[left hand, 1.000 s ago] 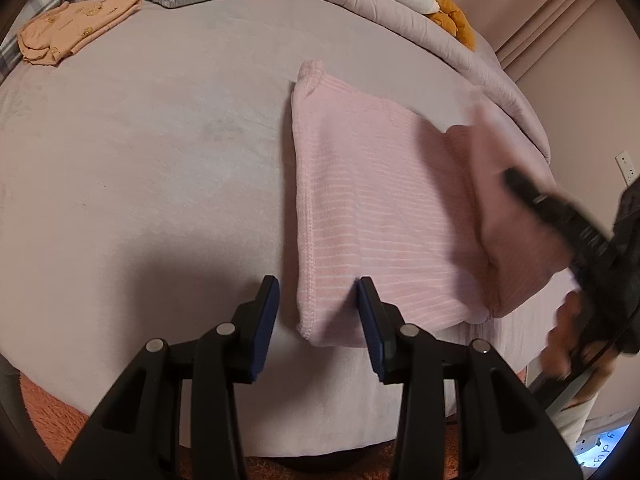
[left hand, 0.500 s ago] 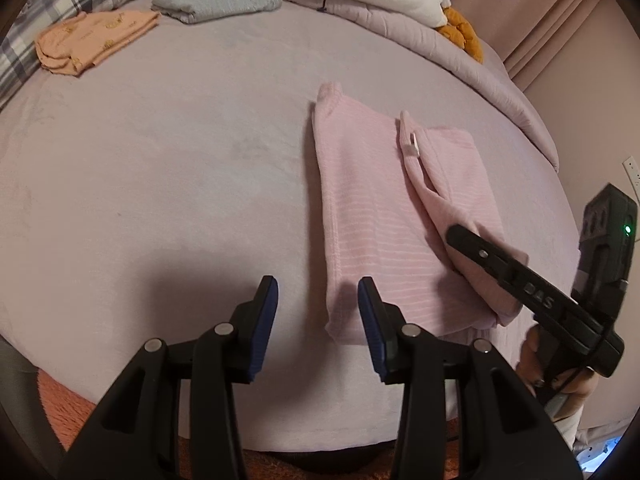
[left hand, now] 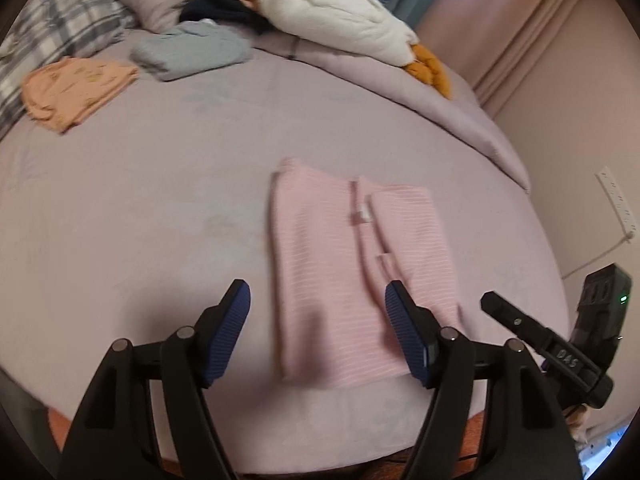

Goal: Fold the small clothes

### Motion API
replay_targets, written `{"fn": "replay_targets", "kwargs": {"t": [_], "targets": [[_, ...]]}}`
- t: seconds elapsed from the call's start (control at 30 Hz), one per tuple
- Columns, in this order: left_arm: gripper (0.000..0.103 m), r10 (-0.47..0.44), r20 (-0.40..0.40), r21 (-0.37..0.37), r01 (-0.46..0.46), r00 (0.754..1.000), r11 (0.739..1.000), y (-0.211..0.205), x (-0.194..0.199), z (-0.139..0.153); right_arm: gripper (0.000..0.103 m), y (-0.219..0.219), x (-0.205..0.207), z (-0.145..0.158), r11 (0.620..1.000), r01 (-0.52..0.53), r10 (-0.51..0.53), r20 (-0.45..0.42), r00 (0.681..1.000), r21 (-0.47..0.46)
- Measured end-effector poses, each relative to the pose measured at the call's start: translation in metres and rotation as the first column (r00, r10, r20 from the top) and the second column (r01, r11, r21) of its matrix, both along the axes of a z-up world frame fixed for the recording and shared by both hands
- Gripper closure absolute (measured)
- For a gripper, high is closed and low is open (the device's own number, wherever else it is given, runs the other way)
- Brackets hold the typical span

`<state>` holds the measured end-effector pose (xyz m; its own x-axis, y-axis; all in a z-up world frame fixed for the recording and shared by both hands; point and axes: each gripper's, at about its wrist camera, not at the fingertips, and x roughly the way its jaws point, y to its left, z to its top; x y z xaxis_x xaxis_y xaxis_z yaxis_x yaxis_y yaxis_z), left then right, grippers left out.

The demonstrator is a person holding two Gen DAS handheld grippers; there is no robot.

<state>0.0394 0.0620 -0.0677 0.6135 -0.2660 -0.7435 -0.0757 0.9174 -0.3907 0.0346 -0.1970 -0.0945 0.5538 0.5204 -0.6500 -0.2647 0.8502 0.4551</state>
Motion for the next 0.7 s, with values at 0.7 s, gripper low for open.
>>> {"fn": "replay_targets", "kwargs": {"t": [0.7], "targets": [[0.053,-0.265,-0.201,-0.217,0.221,0.943,0.951,-0.108,0.095,-0.082,0.047,-0.051,0.006,-0.024,0.971,0.227,-0.231,-0.073,0.970,-0.070]]}}
